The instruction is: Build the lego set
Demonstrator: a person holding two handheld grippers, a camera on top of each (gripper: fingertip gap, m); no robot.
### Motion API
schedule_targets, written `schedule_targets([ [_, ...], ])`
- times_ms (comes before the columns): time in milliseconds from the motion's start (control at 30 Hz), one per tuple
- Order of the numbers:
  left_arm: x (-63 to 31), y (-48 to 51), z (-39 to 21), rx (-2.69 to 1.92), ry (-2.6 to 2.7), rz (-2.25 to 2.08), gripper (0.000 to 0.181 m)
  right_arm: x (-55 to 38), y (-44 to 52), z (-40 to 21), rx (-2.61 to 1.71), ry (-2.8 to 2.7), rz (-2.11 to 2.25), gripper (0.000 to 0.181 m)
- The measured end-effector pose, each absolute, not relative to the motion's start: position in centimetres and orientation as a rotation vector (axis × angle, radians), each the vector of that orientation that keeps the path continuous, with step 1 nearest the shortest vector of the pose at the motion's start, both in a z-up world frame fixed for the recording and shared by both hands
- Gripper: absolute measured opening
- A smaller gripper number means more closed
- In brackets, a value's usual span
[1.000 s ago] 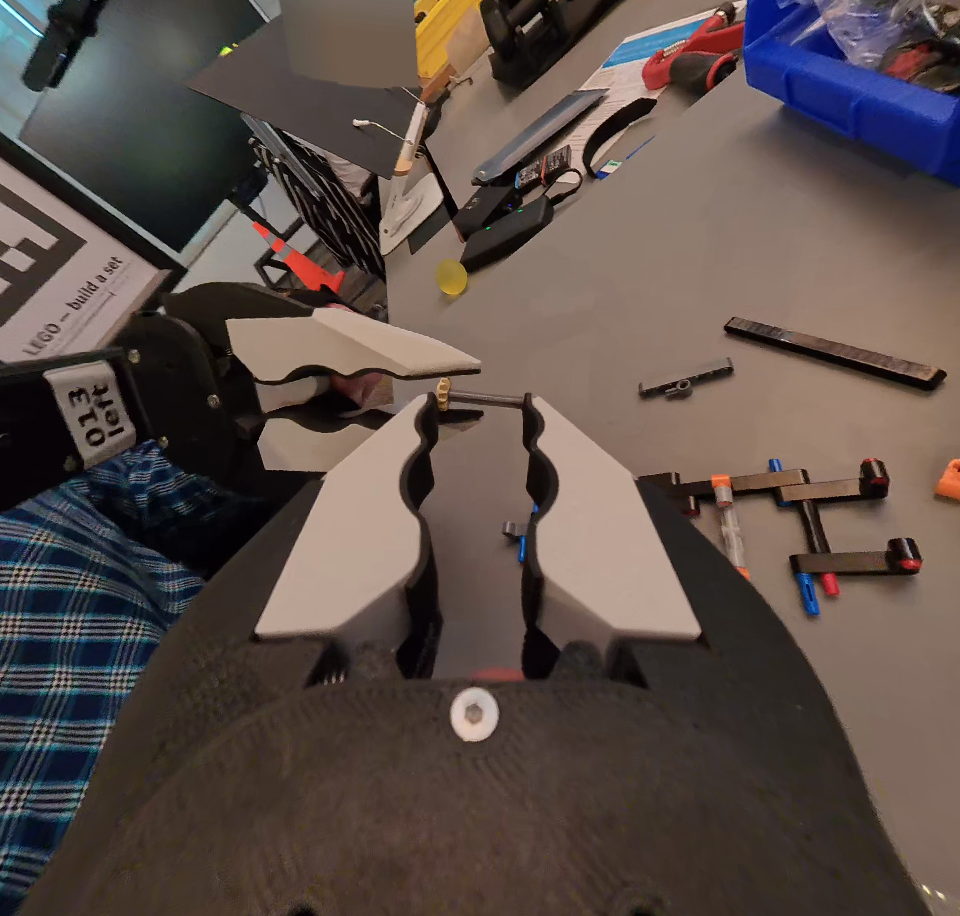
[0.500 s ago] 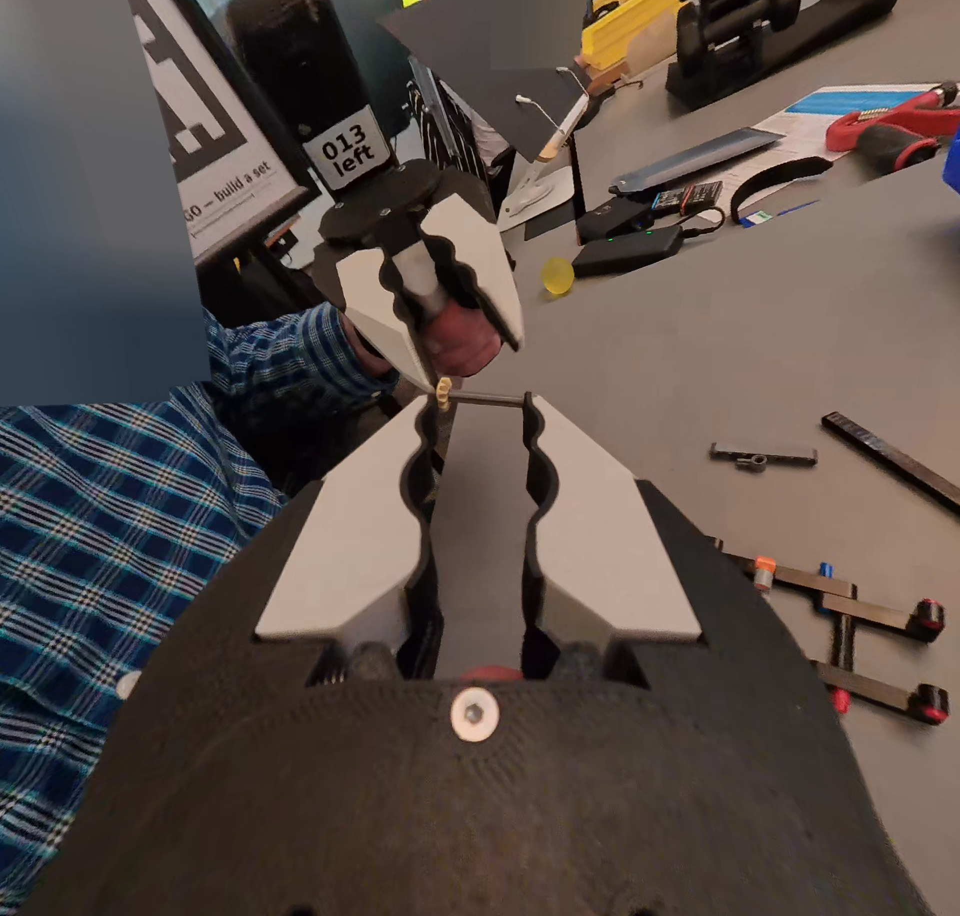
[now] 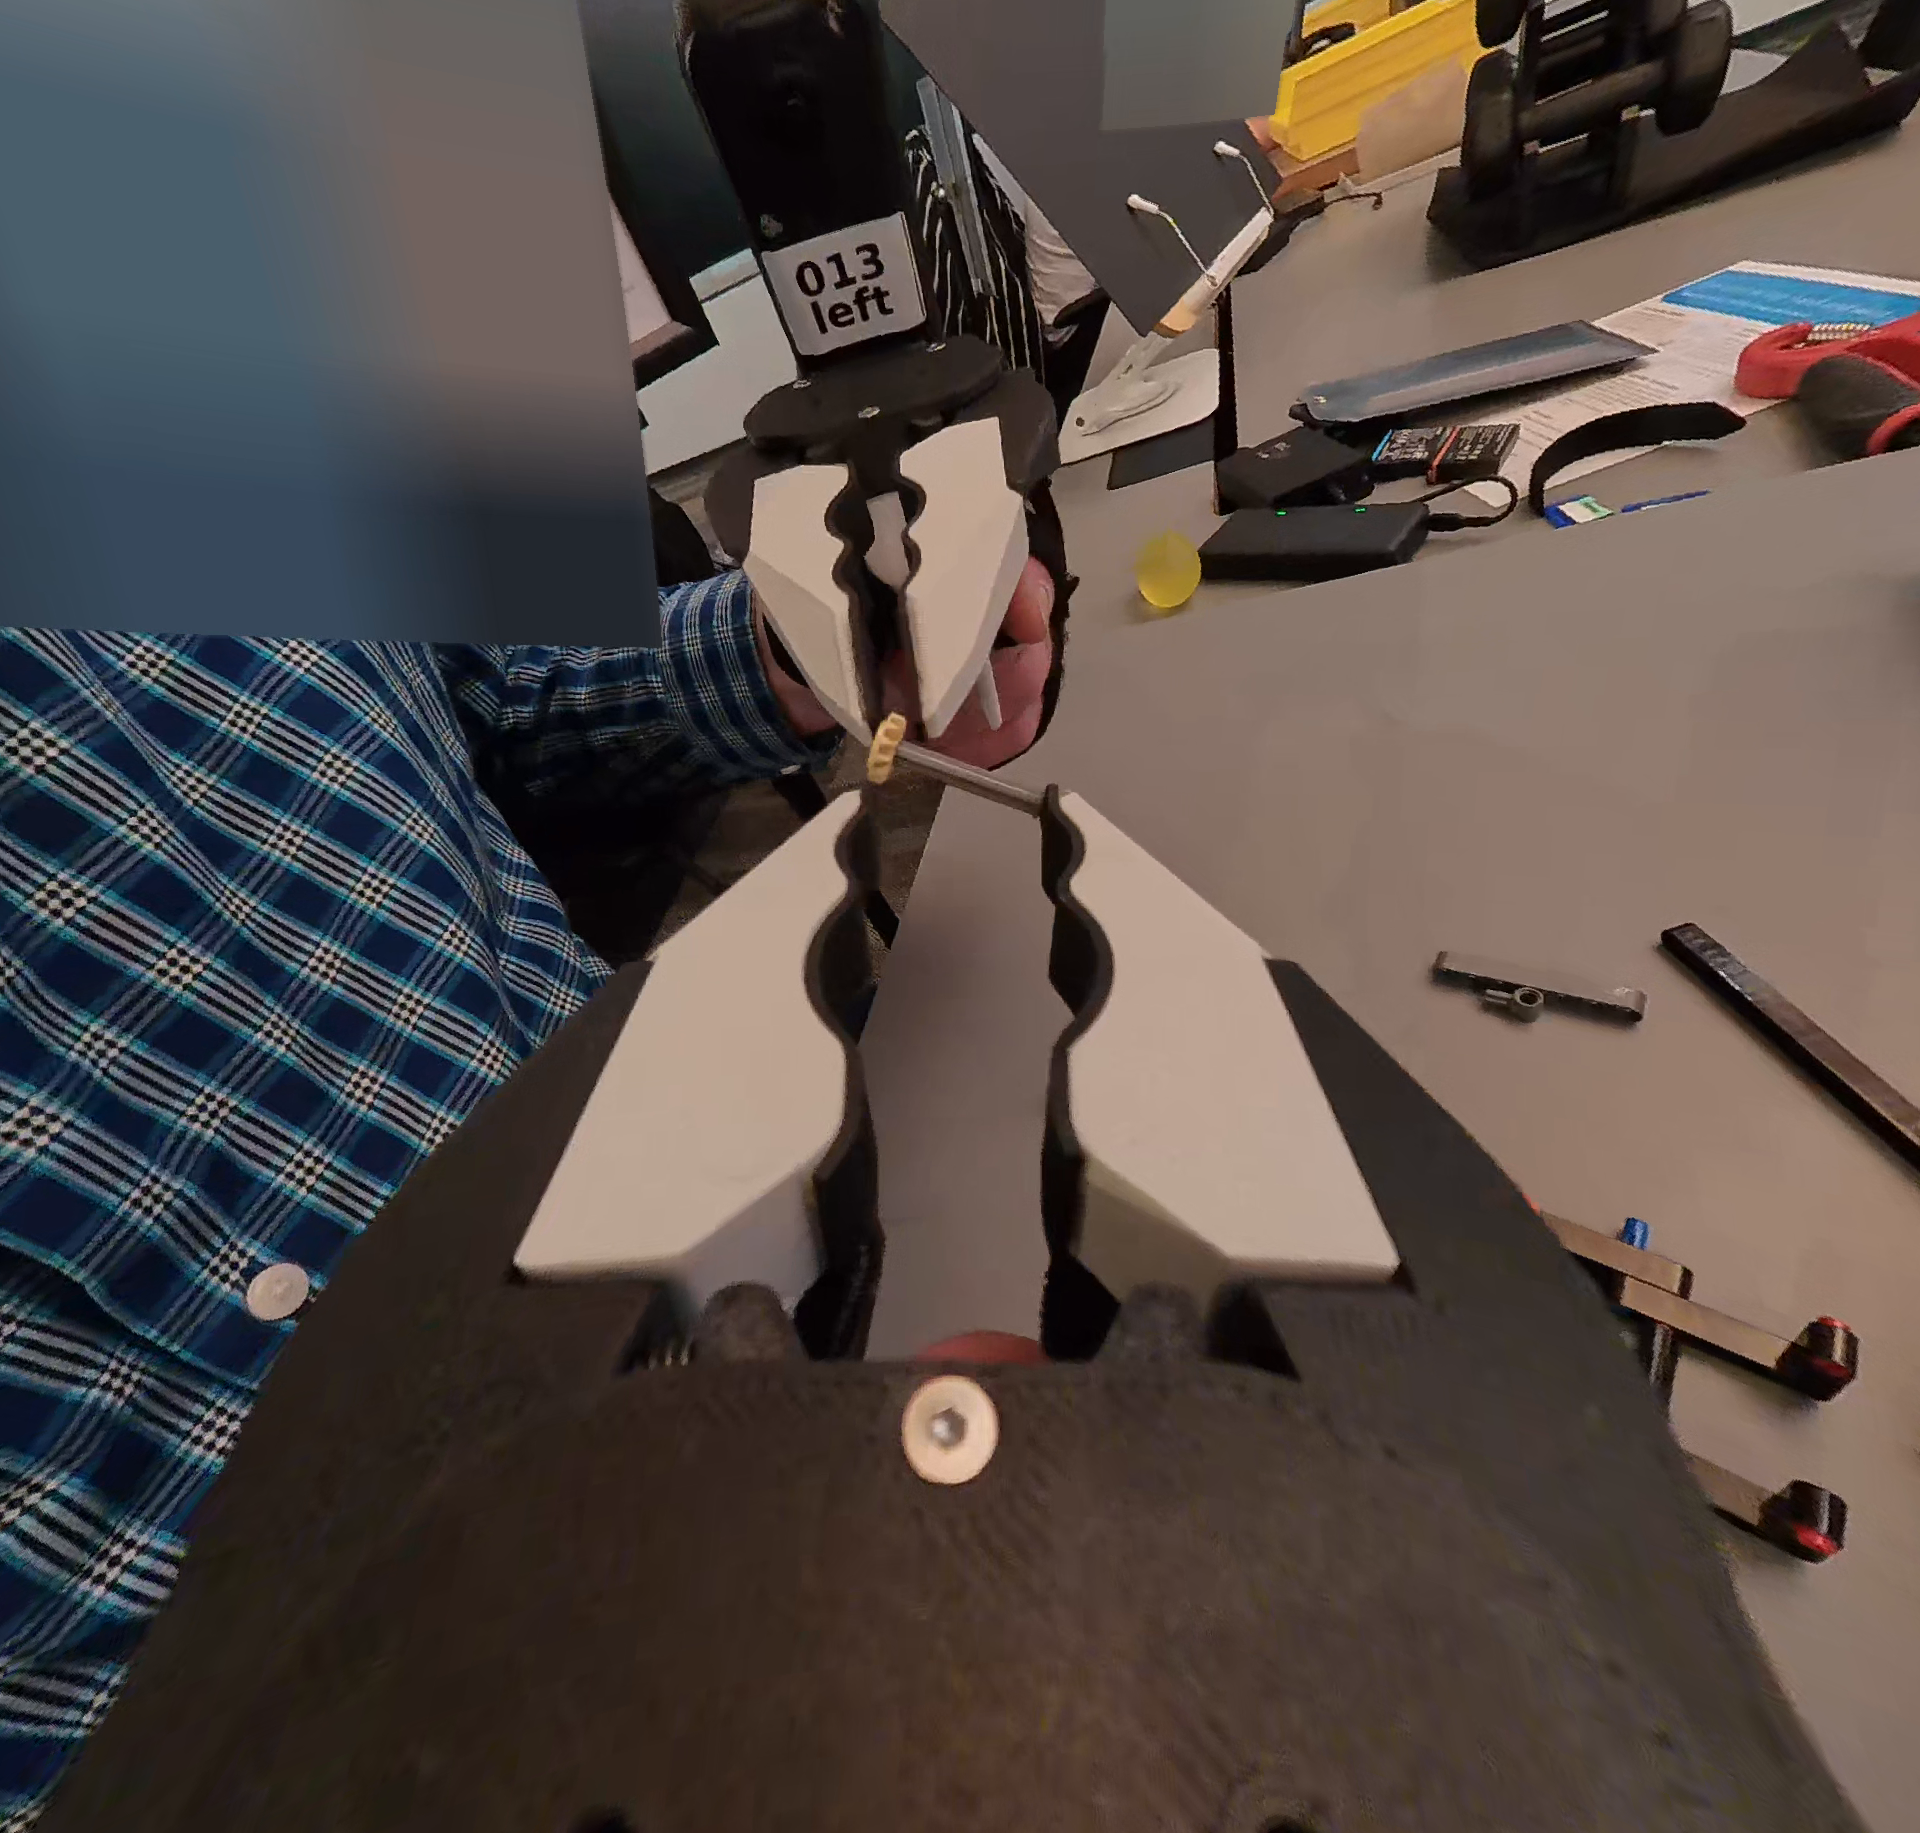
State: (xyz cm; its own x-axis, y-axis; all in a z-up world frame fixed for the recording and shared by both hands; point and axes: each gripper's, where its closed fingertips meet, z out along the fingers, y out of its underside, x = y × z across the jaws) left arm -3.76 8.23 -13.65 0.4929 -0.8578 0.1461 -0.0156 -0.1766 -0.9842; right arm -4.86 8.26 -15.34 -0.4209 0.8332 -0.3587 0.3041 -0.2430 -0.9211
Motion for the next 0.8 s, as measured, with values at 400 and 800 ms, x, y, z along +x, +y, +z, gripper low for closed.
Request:
schedule_targets([
  [400, -2.8, 7.5, -14.2, -1.58, 0.835, -0.907, 0.001, -4.4, 7.8, -15.1, -1.346, -1.624, 1.734, 0.031],
  [800, -2.4, 6.7, -14.0, -1.558, 0.858, -0.973, 0.001, -3.8, 7.2, -15.0, -1.263, -1.708, 1.717, 0.03],
])
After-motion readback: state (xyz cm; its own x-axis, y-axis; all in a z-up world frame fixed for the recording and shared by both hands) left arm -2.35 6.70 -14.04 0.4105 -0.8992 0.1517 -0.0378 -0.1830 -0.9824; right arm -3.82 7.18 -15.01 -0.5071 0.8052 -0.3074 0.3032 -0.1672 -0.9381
